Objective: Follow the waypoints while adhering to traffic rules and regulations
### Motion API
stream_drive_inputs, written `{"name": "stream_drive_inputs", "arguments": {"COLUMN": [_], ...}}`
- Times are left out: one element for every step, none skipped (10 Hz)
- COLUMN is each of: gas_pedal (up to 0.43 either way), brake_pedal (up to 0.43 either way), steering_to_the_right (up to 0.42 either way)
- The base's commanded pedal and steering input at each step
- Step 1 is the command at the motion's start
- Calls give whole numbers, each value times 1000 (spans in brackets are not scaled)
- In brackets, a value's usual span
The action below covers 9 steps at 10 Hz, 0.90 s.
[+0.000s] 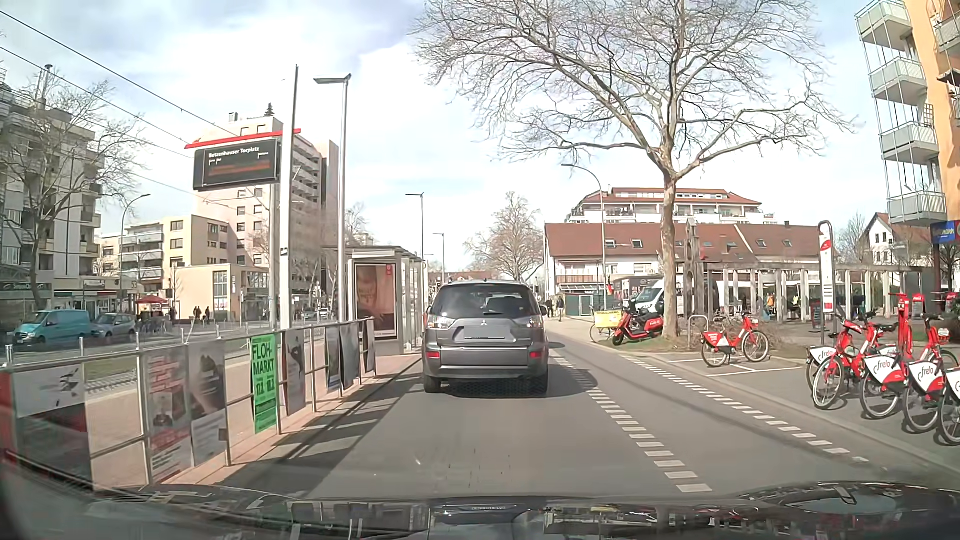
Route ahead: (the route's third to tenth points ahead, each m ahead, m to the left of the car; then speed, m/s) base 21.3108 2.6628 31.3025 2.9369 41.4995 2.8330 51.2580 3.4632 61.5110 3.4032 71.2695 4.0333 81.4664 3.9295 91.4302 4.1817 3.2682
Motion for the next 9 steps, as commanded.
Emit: {"name": "stream_drive_inputs", "arguments": {"gas_pedal": [0,0,0,0,0,0,0,0,0], "brake_pedal": [0,0,0,0,0,0,0,0,0], "steering_to_the_right": [-3,-3,-3,-3,-3,-3,-3,-3,-3]}}
